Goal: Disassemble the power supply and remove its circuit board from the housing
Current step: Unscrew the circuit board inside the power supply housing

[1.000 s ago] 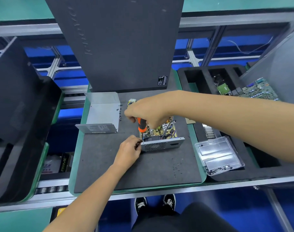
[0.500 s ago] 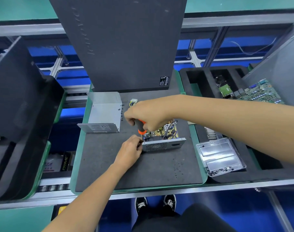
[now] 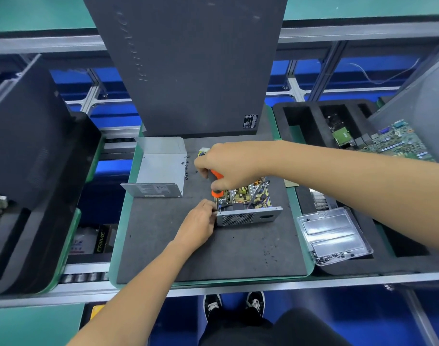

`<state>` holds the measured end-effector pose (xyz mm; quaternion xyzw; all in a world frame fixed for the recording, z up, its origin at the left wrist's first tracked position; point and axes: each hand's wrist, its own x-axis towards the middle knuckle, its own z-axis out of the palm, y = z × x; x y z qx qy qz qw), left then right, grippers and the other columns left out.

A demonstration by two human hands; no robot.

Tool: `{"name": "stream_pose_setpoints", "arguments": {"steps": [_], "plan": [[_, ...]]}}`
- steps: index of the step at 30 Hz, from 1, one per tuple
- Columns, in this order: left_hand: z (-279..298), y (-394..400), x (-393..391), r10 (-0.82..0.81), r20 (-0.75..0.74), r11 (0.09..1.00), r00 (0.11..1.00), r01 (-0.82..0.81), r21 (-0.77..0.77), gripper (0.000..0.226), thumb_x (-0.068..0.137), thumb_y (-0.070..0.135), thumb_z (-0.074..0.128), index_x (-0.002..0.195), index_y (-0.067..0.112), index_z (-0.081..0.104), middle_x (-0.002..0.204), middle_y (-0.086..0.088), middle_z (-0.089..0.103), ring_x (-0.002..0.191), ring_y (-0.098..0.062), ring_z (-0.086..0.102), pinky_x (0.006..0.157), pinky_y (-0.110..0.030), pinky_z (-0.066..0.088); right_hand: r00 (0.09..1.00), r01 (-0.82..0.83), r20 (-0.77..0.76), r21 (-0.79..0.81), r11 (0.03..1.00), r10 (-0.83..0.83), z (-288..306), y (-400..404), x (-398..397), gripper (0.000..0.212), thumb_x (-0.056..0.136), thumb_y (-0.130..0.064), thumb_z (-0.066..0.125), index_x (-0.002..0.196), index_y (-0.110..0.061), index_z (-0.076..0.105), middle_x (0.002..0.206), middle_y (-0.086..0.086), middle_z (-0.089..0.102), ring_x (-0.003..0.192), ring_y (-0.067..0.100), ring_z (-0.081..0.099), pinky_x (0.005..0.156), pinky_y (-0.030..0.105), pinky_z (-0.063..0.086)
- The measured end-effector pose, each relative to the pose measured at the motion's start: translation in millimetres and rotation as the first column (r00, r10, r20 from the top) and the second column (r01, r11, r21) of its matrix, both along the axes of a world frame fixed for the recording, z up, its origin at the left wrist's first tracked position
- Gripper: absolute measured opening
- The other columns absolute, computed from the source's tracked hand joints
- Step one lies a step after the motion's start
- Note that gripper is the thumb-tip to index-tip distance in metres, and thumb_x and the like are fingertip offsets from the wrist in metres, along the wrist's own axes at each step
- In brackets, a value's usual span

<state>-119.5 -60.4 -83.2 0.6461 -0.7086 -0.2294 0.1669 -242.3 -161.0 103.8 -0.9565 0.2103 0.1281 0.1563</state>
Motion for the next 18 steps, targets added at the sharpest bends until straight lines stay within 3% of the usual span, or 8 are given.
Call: {"name": "stream_pose_setpoints", "arguments": {"steps": [8,12,15,18], "plan": [[0,-1,0,0.025,-0.020,0.999,0.999,-0.024,0.037,0.017,0.089,0.002,0.048,0.104,0.002,0.056,0.110,-0.013,0.056,0.092,-0.034,0.055,0.080,-0.038,0.043,0.999,0.012,0.030,-0.048,0.999,-0.011,4,-3,-1,0.019,0.081,-0.023,0.066,0.095,-0.015,0.057,0.068,-0.015,0.045,0.073,0.017,0.049,0.050,0.026,0.031],[3,-4,0,0.067,-0.070,0.996,0.995,-0.062,0.065,0.018,0.086,0.000,0.050,0.100,0.004,0.060,0.103,-0.012,0.060,0.092,-0.030,0.057,0.079,-0.031,0.042,0.986,0.116,0.131,-0.067,0.991,-0.106,20,-11,-3,0.020,0.071,-0.027,0.068,0.085,-0.015,0.059,0.065,-0.012,0.051,0.068,0.014,0.051,0.053,0.029,0.039],[4,-3,0,0.094,-0.085,0.994,0.992,-0.089,0.065,0.016,0.087,0.002,0.051,0.099,0.006,0.062,0.098,-0.011,0.062,0.089,-0.029,0.058,0.075,-0.030,0.042,0.967,0.185,0.193,-0.069,0.980,-0.169,31,-22,-8,0.018,0.068,-0.029,0.068,0.076,-0.019,0.057,0.063,-0.012,0.053,0.062,0.003,0.047,0.048,0.026,0.033],[4,0,-2,0.118,-0.065,0.991,0.991,-0.113,0.073,0.017,0.091,0.008,0.050,0.102,0.009,0.062,0.103,-0.010,0.061,0.093,-0.029,0.057,0.077,-0.033,0.045,0.926,0.284,0.264,-0.024,0.958,-0.268,37,-37,-13,0.014,0.068,-0.030,0.066,0.072,-0.018,0.059,0.064,-0.011,0.054,0.061,0.004,0.048,0.048,0.027,0.034]]}}
